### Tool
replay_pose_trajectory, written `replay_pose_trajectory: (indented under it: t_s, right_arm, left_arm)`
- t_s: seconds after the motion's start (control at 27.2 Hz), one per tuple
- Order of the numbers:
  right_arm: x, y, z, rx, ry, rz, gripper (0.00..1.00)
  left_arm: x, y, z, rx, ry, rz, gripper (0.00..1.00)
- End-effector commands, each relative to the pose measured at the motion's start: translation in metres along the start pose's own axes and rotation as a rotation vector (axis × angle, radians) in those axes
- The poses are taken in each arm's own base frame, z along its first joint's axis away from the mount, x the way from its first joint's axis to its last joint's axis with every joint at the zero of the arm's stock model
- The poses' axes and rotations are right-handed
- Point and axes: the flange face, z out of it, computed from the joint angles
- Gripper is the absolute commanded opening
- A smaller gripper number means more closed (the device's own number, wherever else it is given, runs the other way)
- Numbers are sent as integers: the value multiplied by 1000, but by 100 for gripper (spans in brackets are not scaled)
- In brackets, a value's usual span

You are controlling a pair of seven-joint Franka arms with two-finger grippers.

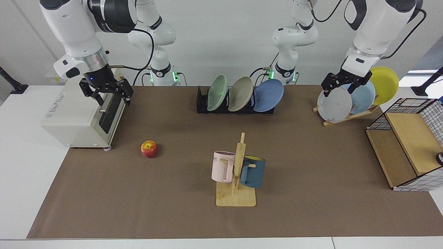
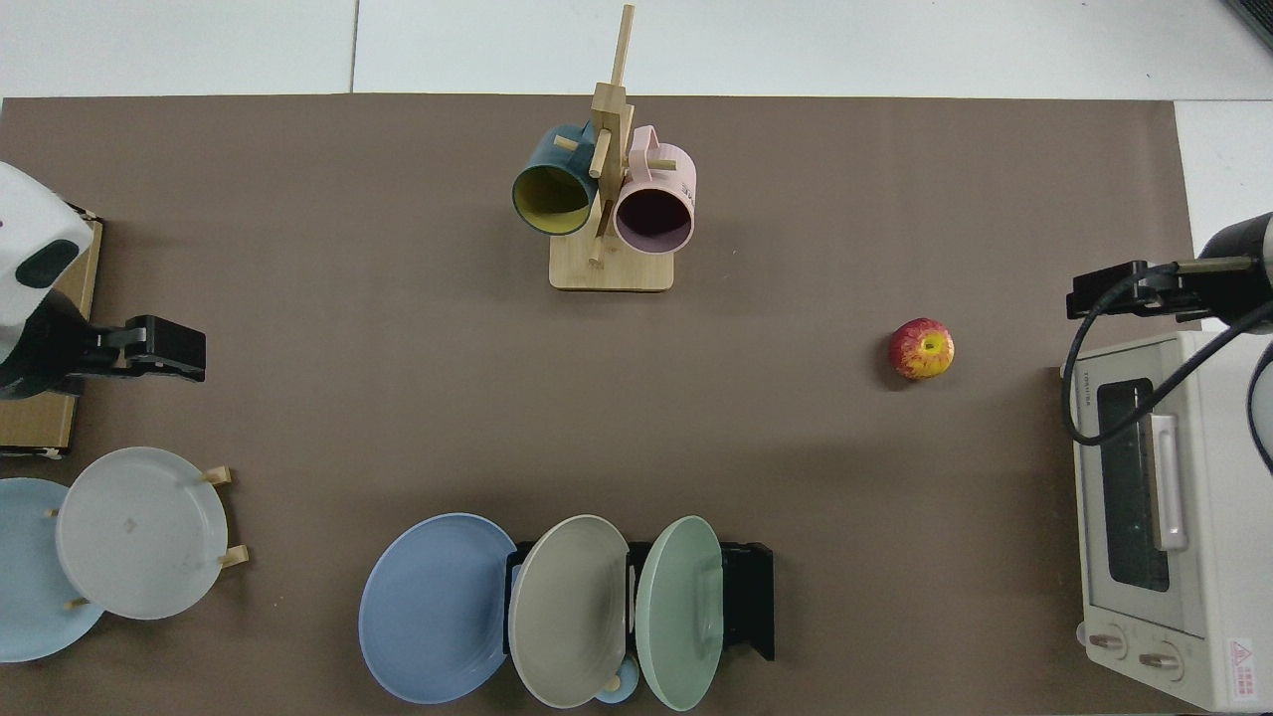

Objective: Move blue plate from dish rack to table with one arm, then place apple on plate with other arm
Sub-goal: 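Reach the right gripper toward the apple while the left gripper moves forward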

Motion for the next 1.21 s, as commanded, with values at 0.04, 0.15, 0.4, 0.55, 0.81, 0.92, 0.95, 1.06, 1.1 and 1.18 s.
replay_pose_trajectory:
  t_s: [0.04,0.15,0.4,0.55,0.81,0.92,0.95,1.06,1.1,1.18]
  right_arm:
    - [-3,2,-4,-8,13,0,100]
    - [-3,2,-4,-8,13,-1,100]
    - [0,3,-1,-14,8,3,100]
    - [5,-3,11,-15,-10,-5,100]
    - [22,-16,33,-17,-17,-4,100]
    - [32,-19,52,-21,-18,-6,100]
    - [37,-20,60,-21,-14,-10,100]
    - [50,-24,83,-17,7,-11,100]
    - [52,-25,95,-17,4,-13,100]
    - [55,-29,117,-17,-6,-8,100]
  left_arm:
    - [-1,-1,-4,-18,-16,5,100]
    - [-1,1,-5,-18,-14,11,100]
    - [-2,6,-4,-17,-14,18,100]
    - [-2,6,-4,-17,-15,20,100]
    - [-3,8,-5,-13,-15,21,100]
    - [-3,8,-5,-13,-15,21,100]
    - [-3,8,-4,-13,-16,21,100]
    - [-3,8,-3,-13,-18,22,100]
    - [-4,8,-3,-12,-19,23,100]
    - [-6,11,2,-13,-28,25,100]
